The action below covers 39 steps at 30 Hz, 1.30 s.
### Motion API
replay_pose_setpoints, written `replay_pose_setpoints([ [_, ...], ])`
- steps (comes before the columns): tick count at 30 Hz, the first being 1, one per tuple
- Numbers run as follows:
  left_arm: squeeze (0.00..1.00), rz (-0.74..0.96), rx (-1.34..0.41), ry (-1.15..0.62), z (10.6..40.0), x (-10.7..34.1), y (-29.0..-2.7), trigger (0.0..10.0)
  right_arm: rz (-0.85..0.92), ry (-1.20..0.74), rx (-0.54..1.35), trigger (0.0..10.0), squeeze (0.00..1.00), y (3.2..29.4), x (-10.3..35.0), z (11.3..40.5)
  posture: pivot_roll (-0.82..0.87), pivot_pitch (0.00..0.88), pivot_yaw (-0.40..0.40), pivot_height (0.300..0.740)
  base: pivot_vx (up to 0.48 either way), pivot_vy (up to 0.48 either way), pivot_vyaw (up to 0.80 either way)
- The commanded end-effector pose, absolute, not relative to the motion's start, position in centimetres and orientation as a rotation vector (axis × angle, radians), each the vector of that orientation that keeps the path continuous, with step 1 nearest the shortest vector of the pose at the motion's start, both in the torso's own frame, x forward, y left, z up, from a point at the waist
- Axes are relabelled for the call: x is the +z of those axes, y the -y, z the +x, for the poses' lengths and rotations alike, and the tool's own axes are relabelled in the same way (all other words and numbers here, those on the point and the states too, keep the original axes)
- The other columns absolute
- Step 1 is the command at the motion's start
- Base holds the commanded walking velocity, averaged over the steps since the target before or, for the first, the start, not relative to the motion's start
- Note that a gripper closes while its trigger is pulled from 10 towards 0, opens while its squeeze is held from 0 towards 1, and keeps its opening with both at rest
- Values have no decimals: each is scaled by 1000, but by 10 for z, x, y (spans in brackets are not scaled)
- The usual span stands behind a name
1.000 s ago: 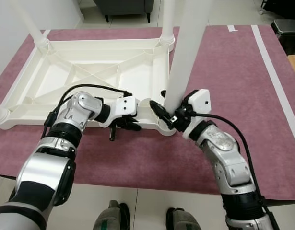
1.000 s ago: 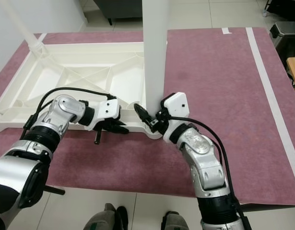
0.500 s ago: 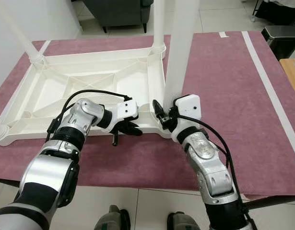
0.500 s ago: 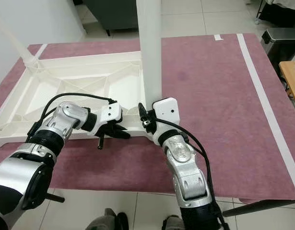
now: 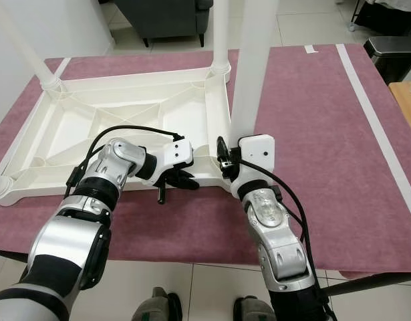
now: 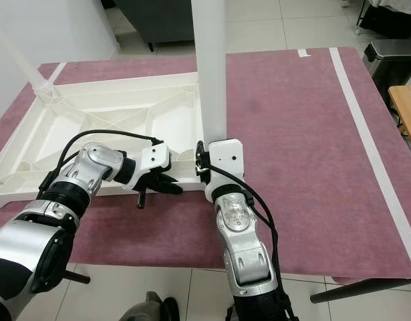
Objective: Building children table
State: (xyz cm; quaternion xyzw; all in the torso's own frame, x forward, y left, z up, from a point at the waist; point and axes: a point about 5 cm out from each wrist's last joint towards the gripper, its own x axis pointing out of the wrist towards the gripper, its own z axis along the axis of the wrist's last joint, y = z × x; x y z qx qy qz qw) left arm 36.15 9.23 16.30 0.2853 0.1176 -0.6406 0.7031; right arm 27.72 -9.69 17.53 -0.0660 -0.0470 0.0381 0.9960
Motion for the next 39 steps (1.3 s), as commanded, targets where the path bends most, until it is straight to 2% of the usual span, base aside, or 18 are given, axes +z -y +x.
replay_pose_setpoints([
  [1,0,493,-1162,-148,374,170,-109,0,-150,-51,-12,10000,1000,119,147,277,-115,126,143,740,0,0,0],
  [3,0,492,-1160,-151,374,169,-109,0,-117,2,57,10000,1000,114,157,278,-113,131,142,740,0,0,0],
  [4,0,491,-1159,-152,374,169,-109,0,-101,36,89,10000,0,111,164,279,-113,131,142,740,0,0,0],
  [16,0,489,-1154,-157,374,169,-112,0,-59,186,226,10000,0,109,193,279,-111,136,138,740,0,0,0],
  [24,0,488,-1154,-158,374,168,-112,0,-56,218,275,10000,0,110,200,277,-111,136,138,740,0,0,0],
  [26,0,488,-1161,-160,374,168,-110,0,-117,241,449,10000,0,116,208,271,-120,150,147,740,0,0,0],
  [27,0,488,-1161,-160,374,168,-110,0,-117,241,449,10000,0,116,208,271,-120,150,147,740,0,0,0],
  [29,0,487,-1165,-160,374,169,-109,0,-165,229,570,10000,0,119,210,269,-119,155,150,740,0,0,0],
  [32,0,486,-1166,-161,374,169,-108,0,-181,225,614,10000,0,119,211,269,-117,156,152,740,0,0,0],
  [35,0,487,-1170,-163,374,169,-109,0,-230,209,744,10000,0,117,212,271,-111,161,155,740,0,0,0],
  [39,0,487,-1170,-164,374,169,-109,0,-241,202,778,10000,0,116,212,272,-109,163,155,740,0,0,0],
])
